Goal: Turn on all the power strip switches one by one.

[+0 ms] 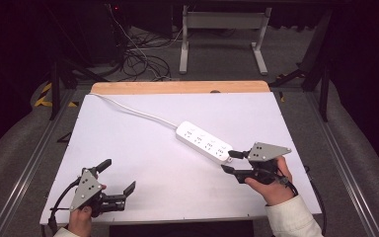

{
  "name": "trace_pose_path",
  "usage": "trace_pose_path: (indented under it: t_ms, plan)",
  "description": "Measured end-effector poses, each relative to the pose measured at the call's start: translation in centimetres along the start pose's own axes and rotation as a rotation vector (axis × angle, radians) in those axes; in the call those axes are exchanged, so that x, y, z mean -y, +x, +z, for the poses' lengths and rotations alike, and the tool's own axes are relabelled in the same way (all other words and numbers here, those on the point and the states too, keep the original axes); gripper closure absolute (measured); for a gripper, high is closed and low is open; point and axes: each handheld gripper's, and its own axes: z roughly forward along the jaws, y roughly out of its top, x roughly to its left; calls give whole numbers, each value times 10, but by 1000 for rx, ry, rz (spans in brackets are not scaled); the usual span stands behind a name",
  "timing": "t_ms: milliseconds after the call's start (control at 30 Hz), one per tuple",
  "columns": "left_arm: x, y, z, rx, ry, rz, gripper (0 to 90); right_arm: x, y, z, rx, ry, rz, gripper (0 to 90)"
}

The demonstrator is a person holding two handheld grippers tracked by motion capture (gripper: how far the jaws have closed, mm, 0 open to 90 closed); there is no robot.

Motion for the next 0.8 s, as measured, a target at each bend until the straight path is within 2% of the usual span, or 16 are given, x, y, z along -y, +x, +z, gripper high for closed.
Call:
trace_pose_path:
  t_ms: [233,367,533,667,800]
  plan:
    - [0,0,0,-3,1,0,20,-13,-10,5,3,22,-14,599]
    - [0,0,0,-6,1,0,20,-19,-13,8,10,48,-22,722]
    - [0,0,0,-8,5,4,20,-26,-16,10,44,70,-34,900]
    - [0,0,0,-8,9,10,20,-31,-21,15,76,108,-48,900]
    - [0,0,0,-12,7,6,20,-32,-28,22,74,141,-11,900]
